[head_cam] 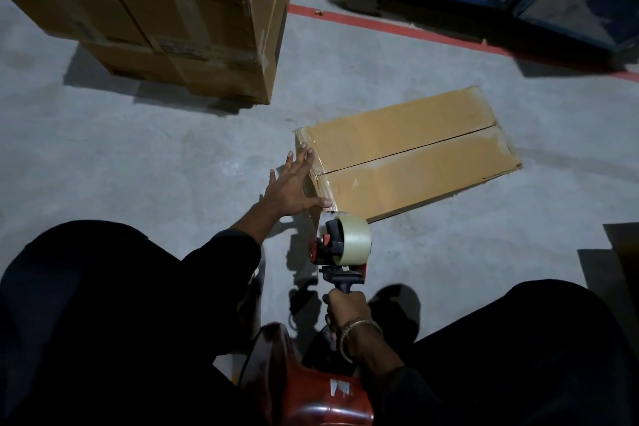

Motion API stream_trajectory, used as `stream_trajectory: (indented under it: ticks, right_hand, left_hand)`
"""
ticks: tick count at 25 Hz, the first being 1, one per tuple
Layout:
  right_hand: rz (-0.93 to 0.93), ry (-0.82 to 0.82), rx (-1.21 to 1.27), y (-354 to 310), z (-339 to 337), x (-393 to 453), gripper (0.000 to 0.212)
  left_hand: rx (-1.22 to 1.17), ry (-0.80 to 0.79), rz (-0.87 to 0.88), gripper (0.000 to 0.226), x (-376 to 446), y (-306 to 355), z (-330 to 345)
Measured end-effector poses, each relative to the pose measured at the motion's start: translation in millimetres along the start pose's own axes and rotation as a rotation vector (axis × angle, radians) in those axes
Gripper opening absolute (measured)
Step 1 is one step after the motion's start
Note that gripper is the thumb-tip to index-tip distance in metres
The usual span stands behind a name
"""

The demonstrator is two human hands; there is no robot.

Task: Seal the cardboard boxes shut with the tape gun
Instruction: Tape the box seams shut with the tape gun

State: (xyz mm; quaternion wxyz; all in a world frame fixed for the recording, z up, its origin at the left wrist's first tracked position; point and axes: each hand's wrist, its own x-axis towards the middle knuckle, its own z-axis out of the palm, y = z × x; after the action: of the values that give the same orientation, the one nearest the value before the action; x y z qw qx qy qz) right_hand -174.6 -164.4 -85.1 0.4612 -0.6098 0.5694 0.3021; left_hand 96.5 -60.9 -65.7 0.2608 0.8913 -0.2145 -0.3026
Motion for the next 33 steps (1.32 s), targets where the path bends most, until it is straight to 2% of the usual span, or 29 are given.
stream_trajectory:
  ticks: [4,8,11,13,15,17,19,23,27,30,33]
  right_hand:
    - [-0.080,0.062,-0.130,-41.5,-36.2,-97.5,0.035]
    - [-0.143,0.108,-0.215,-40.7,-58.6,-124.1,0.014]
    - [-0.125,0.147,-0.282,-31.6,-66.6,-119.4,0.026]
    - [-0.123,0.167,-0.263,-30.0,-71.1,-118.9,0.014]
    - [-0.135,0.170,-0.258,-29.9,-69.9,-115.2,0.019]
    - [-0.136,0.168,-0.230,-32.2,-64.1,-109.0,0.013]
    - [-0.108,0.137,-0.198,-34.7,-52.9,-94.3,0.031]
    - [-0.065,0.044,-0.132,-40.9,-25.9,-56.6,0.043]
    - [0.001,-0.035,-0.110,-14.2,-3.7,8.4,0.058]
    - [0.014,-0.080,-0.082,-23.1,-1.7,-11.3,0.071]
    - [-0.014,-0.021,-0.153,-41.2,-16.2,-54.9,0.041]
  left_hand:
    - [-0.017,0.002,-0.006,0.138,-1.1,-1.0,-0.7]
    - [-0.023,0.005,-0.001,0.138,-2.9,4.2,0.2]
    - [-0.029,0.011,-0.023,0.139,-3.5,3.5,-3.9]
    - [-0.028,0.012,-0.022,0.139,-2.4,5.1,-2.3]
    - [-0.035,0.012,-0.031,0.140,-2.1,5.4,-4.0]
    - [-0.034,0.031,-0.032,0.140,-3.0,6.1,-2.3]
    - [-0.037,0.030,-0.038,0.140,-1.9,6.4,-1.3]
    - [-0.041,0.043,-0.057,0.141,0.9,3.8,2.1]
    - [-0.049,0.050,-0.067,0.142,3.2,5.8,2.2]
    - [-0.042,0.024,-0.072,0.142,1.2,9.3,1.6]
    - [-0.018,0.003,-0.069,0.140,-1.7,13.9,0.5]
